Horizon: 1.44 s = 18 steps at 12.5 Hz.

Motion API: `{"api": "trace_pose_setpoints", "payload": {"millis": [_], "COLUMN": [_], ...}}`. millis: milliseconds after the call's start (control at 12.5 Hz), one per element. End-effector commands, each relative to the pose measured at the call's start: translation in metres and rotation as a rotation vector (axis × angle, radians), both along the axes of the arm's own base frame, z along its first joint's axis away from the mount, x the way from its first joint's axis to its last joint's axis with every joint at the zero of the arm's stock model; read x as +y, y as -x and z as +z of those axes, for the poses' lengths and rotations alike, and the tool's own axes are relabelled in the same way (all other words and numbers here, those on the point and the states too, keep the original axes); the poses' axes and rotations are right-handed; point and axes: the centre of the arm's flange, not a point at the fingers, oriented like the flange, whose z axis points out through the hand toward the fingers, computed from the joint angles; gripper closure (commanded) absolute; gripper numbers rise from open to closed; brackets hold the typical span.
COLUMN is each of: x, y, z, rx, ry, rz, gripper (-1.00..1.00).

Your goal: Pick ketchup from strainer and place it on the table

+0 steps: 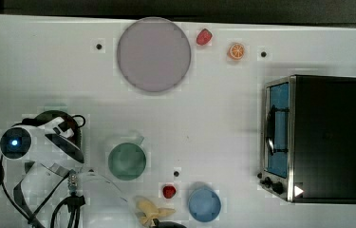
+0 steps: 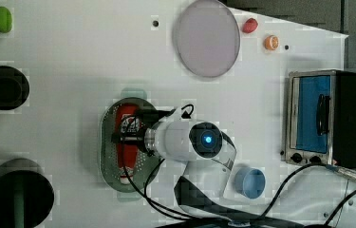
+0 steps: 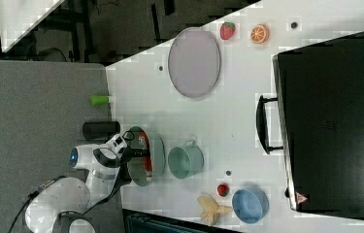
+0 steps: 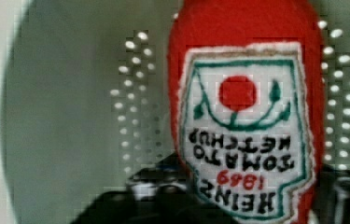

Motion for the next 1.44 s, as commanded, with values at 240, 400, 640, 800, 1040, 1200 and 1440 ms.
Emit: {"api": "trace_pose_setpoints", "payload": {"millis": [240,400,640,800,1040,1200,1440], "x": [0.021,0.023,0.013,0.001,-0.028,-0.062,-0.133], "y": [0.002,0.01,0.0,-0.014,-0.041,-0.065,-0.11], "z": [0.052,0.093,0.163,0.204,0.245,0.259,0.279], "rx": [-0.071,-0.069,-0.075,-0.113,-0.094,-0.007,0.003], "ry": [-0.027,-0.036,-0.037,-0.028,-0.012,-0.012,-0.003], "rz": [-0.014,-0.058,-0.164,-0.162,-0.117,-0.102,-0.107], "gripper": [-0.18,-0.18,-0.18,-0.18,-0.18,-0.18,-0.18]}}
